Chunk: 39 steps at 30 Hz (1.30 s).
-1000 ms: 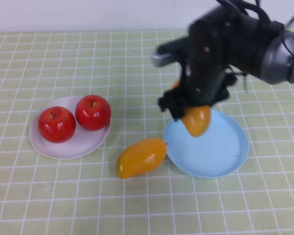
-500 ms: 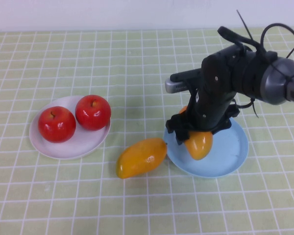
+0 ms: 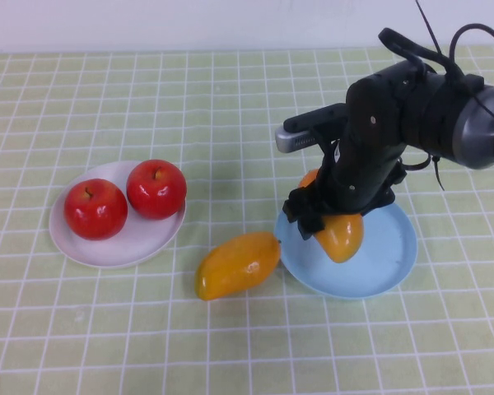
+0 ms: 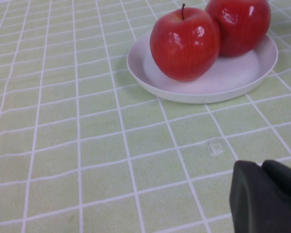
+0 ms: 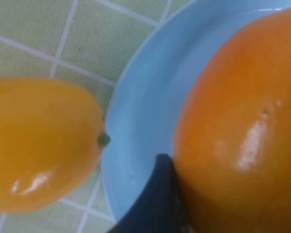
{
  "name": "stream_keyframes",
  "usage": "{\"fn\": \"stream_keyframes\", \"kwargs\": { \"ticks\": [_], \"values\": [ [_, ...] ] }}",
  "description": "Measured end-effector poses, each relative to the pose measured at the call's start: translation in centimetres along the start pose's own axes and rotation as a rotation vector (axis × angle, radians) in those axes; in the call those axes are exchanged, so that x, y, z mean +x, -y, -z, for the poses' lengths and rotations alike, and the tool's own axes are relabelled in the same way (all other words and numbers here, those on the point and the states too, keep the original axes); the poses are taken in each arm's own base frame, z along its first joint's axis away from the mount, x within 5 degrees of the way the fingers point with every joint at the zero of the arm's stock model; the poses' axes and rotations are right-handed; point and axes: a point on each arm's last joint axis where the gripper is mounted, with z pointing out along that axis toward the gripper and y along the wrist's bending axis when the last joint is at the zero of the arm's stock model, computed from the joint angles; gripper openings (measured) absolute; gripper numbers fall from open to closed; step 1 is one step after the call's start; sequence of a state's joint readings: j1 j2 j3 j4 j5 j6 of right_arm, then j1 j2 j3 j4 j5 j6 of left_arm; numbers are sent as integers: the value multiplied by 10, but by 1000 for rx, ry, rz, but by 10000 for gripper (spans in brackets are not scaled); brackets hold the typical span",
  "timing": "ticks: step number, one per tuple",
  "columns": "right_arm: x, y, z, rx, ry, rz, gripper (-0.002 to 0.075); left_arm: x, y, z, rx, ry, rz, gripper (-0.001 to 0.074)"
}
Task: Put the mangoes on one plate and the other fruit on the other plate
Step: Put another type of fruit in the right plate
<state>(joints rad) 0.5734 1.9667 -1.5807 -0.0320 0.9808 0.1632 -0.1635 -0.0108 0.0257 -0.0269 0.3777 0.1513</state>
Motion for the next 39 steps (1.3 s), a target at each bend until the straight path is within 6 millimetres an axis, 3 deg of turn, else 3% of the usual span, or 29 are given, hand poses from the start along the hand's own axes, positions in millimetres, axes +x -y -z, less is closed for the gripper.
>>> {"fn": "stream_keyframes", "kwargs": {
  "ticks": [8,13,17,23,34,39],
  "values": [
    [1,0,-6,3,-20,3,679,0,0,0,0,0,0,4],
    [3,0,-8,9,-49,4,689,0,0,0,0,0,0,4],
    [3,-1,4,8,-26,73,689,0,0,0,0,0,0,4],
    [6,-14,34,-15,43,453,689,0,0,0,0,0,0,4],
    [17,-65,42,-322,206,1292,689,0,0,0,0,0,0,4],
    [17,-81,34,-338,280,1475,689,0,0,0,0,0,0,4]
  ]
}}
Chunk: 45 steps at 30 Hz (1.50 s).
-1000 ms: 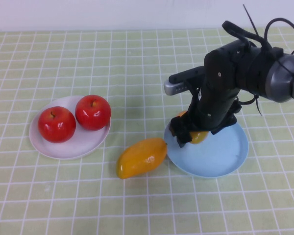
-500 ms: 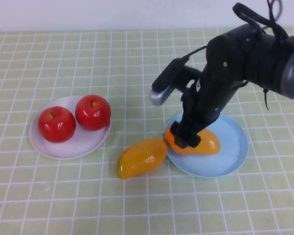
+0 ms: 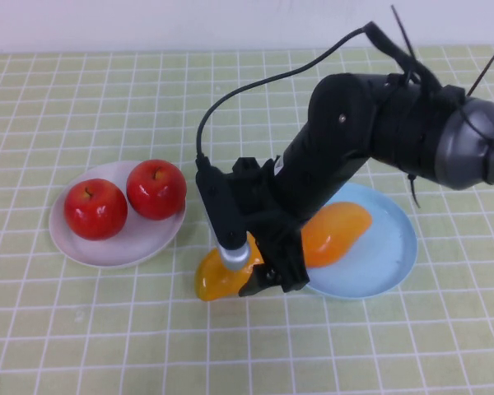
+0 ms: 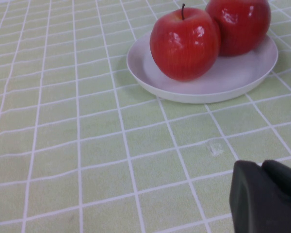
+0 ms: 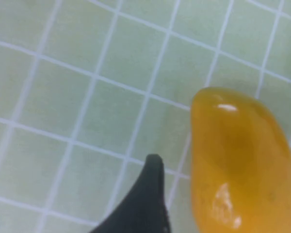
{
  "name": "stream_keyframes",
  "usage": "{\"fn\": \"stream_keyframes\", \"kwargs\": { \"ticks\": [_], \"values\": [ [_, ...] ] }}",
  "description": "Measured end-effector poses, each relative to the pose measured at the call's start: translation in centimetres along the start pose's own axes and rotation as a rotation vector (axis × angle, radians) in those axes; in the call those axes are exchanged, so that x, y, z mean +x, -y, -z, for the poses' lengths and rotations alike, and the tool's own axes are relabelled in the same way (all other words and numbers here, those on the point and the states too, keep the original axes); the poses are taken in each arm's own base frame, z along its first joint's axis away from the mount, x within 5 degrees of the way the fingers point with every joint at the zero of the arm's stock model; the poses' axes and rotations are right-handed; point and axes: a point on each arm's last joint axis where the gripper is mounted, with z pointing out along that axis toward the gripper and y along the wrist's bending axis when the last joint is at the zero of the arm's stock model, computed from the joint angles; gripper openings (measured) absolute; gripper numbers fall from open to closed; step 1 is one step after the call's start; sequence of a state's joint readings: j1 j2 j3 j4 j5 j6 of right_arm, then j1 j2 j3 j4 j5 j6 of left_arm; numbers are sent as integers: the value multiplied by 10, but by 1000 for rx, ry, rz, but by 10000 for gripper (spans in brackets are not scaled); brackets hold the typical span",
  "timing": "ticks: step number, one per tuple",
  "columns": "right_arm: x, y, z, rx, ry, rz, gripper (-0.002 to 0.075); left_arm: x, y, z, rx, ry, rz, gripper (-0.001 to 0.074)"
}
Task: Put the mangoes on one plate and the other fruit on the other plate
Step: Put another type of fruit in the right plate
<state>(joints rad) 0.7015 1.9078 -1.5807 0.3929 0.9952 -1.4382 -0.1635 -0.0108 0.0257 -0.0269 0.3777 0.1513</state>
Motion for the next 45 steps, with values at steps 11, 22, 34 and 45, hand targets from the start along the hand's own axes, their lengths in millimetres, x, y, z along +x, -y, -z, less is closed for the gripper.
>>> {"fn": "stream_keyframes", "kwargs": {
  "ticks": [11,22,34,45],
  "values": [
    [17,12,-41,44,-80,75,689,0,0,0,0,0,0,4],
    [26,17,-70,58,-71,19,687,0,0,0,0,0,0,4],
    [28,19,-69,89,-86,-147,563,0,0,0,0,0,0,4],
    [12,23,-13,238,-14,-781,563,0,0,0,0,0,0,4]
  ]
}}
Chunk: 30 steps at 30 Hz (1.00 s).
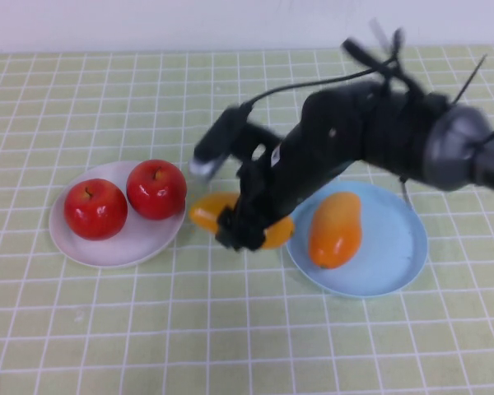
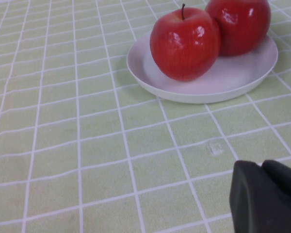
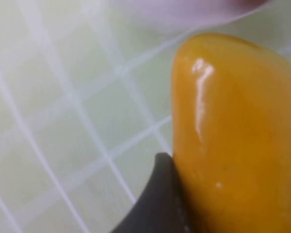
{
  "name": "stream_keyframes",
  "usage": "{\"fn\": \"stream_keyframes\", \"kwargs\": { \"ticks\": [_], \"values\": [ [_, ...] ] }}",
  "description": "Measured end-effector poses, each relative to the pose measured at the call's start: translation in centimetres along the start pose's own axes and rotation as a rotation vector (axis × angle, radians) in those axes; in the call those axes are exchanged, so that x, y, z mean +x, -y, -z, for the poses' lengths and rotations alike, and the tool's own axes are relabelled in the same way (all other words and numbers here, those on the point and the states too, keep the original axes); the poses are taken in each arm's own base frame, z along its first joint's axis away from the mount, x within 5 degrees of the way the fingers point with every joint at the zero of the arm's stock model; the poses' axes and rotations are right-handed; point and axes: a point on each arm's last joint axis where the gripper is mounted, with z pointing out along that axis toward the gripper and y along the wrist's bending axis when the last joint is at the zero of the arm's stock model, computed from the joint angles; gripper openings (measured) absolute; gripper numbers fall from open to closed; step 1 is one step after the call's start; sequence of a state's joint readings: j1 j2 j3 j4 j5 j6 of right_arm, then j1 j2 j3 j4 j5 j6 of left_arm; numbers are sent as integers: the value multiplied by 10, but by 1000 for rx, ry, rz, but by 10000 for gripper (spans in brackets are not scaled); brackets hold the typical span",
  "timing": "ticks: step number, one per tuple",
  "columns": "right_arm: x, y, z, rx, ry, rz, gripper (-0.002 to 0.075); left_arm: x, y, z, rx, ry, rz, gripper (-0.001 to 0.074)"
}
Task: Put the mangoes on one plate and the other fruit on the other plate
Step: Put another type of fruit in the right plate
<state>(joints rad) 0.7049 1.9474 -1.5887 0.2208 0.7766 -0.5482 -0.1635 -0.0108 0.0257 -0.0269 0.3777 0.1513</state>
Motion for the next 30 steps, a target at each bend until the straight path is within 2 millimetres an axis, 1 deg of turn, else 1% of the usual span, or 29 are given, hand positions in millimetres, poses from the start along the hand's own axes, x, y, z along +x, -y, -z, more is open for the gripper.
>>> {"fn": "stream_keyframes", "kwargs": {
  "ticks": [1,3,6,9,12,16,20,24,26,30],
  "values": [
    [-2,1,10,16,17,-111,563,0,0,0,0,0,0,4],
    [-4,5,29,51,37,-266,563,0,0,0,0,0,0,4],
    [4,21,48,125,25,-521,563,0,0,0,0,0,0,4],
    [20,43,59,220,-16,-696,563,0,0,0,0,0,0,4],
    [37,62,65,290,-83,-805,563,0,0,0,0,0,0,4],
    [61,77,66,324,-166,-891,563,0,0,0,0,0,0,4],
    [90,86,59,340,-229,-955,563,0,0,0,0,0,0,4],
    [110,91,50,350,-223,-1026,563,0,0,0,0,0,0,4],
    [116,91,45,344,-220,-1045,563,0,0,0,0,0,0,4],
    [118,90,41,337,-209,-1052,563,0,0,0,0,0,0,4]
  ]
}}
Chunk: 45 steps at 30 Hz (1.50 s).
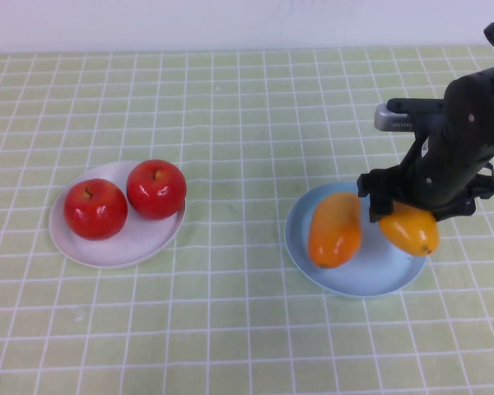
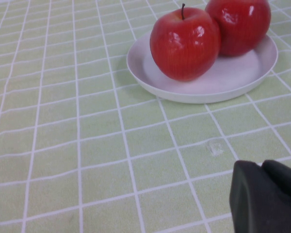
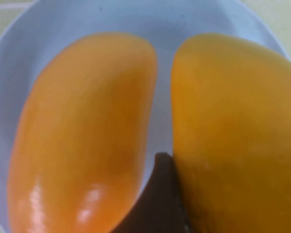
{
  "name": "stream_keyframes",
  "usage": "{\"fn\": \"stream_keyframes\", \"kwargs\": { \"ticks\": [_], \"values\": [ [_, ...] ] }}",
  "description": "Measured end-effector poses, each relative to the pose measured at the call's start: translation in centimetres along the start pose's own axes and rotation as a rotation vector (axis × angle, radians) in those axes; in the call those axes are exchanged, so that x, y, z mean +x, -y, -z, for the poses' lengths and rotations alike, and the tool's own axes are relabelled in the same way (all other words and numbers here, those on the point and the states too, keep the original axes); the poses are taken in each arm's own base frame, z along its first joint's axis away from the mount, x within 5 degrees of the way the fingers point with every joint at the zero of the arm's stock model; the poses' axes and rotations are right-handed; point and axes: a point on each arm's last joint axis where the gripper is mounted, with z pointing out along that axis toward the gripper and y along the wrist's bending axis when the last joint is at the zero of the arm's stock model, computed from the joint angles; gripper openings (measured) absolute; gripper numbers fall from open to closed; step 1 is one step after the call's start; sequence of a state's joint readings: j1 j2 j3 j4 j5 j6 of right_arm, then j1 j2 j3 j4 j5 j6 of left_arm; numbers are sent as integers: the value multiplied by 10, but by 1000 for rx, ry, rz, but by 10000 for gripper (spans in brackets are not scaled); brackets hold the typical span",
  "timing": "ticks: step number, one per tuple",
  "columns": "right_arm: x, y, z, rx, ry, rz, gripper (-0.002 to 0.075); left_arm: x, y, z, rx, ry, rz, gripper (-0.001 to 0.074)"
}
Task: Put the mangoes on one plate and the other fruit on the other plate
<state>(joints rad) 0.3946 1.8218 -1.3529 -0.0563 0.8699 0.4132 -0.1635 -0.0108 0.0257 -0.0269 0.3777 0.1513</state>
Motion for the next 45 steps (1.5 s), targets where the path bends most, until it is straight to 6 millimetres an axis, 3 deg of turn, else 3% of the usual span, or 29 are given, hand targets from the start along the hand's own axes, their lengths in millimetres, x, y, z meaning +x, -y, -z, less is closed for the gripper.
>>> {"fn": "stream_keyframes", "kwargs": {
  "ticks": [4,7,14,19,23,29,31,36,45],
  "values": [
    [0,-2,-7,-18,-14,-18,573,0,0,0,0,0,0,4],
    [1,-3,-13,-23,-28,-26,622,0,0,0,0,0,0,4],
    [1,-5,-13,-31,-27,-28,666,0,0,0,0,0,0,4],
    [6,-10,4,-44,-24,25,649,0,0,0,0,0,0,4],
    [17,-14,44,-75,30,89,526,0,0,0,0,0,0,4],
    [55,3,102,-101,88,127,113,0,0,0,0,0,0,4],
    [69,10,115,-93,72,151,52,0,0,0,0,0,0,4],
    [110,31,135,-82,44,195,-3,0,0,0,0,0,0,4],
    [179,59,159,-145,75,184,-15,0,0,0,0,0,0,4]
  ]
}}
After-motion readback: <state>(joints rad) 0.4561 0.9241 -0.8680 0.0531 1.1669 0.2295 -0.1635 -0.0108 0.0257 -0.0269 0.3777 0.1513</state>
